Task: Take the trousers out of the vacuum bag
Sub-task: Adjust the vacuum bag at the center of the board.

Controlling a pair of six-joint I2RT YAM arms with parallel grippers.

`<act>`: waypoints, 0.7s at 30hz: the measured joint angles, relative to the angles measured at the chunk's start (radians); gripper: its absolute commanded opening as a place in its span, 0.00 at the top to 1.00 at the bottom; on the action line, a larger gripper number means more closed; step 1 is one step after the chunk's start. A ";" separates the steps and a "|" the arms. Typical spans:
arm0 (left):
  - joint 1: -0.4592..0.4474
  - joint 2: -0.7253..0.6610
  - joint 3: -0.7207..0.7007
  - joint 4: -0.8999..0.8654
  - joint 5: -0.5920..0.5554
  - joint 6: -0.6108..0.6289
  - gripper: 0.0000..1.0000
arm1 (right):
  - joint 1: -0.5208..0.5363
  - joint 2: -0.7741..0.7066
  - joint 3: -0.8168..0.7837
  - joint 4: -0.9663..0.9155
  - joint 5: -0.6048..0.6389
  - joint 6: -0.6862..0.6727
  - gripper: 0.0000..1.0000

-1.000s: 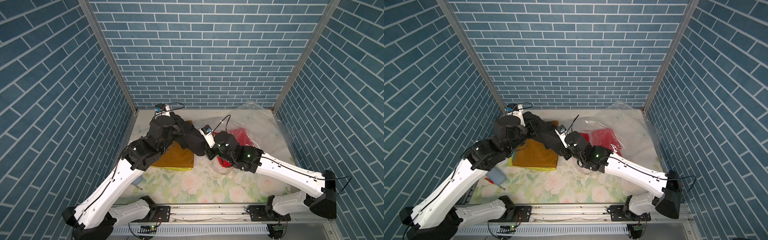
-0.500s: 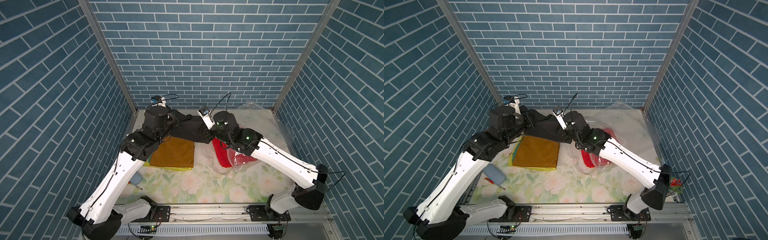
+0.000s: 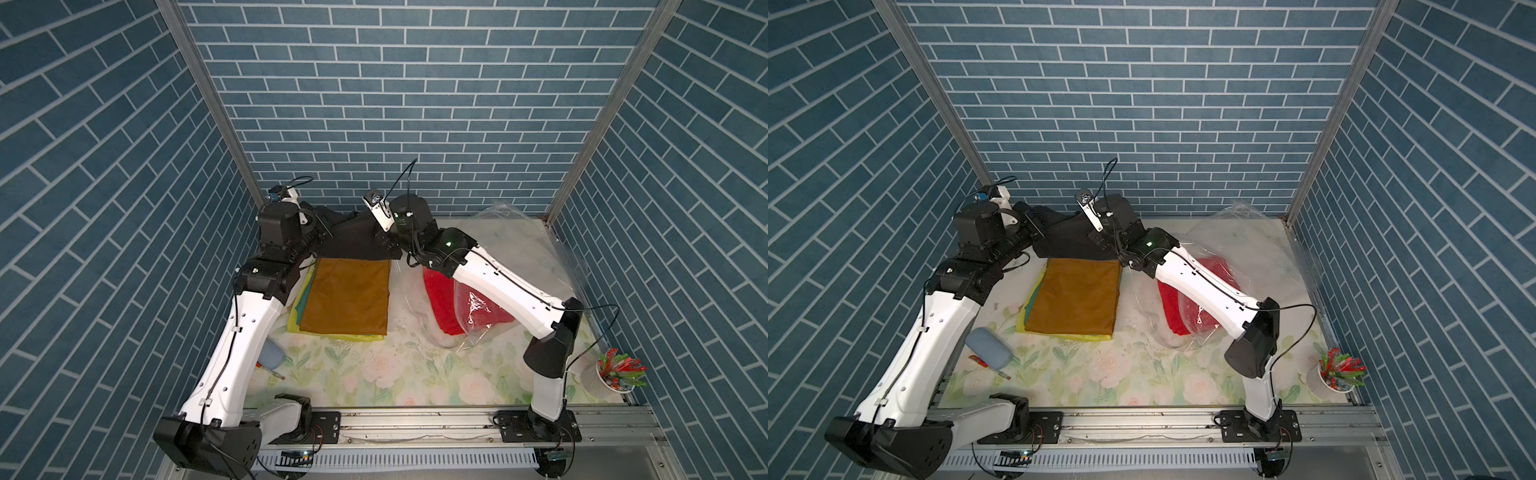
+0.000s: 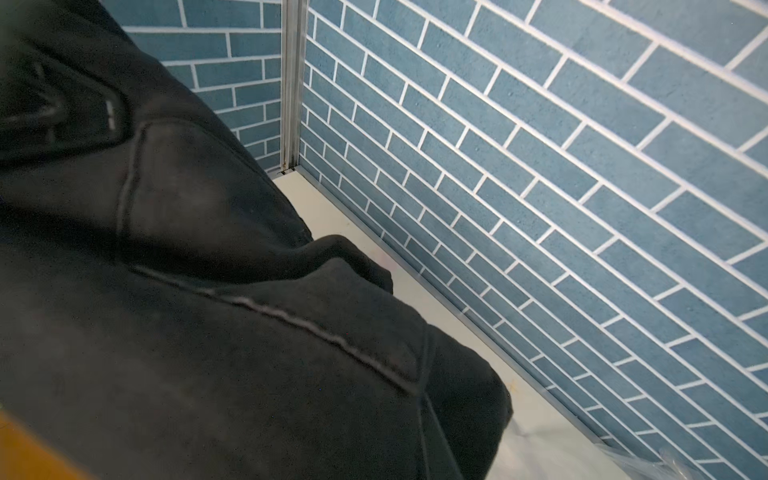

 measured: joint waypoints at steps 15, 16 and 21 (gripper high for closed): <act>0.076 -0.083 -0.366 0.244 0.084 -0.010 1.00 | -0.001 -0.050 -0.368 0.200 -0.079 0.010 1.00; 0.077 -0.098 -0.383 0.250 0.090 -0.010 1.00 | 0.003 -0.076 -0.417 0.223 -0.095 0.016 1.00; 0.082 -0.195 -0.473 0.272 0.111 -0.010 1.00 | 0.031 -0.195 -0.614 0.332 -0.160 0.067 1.00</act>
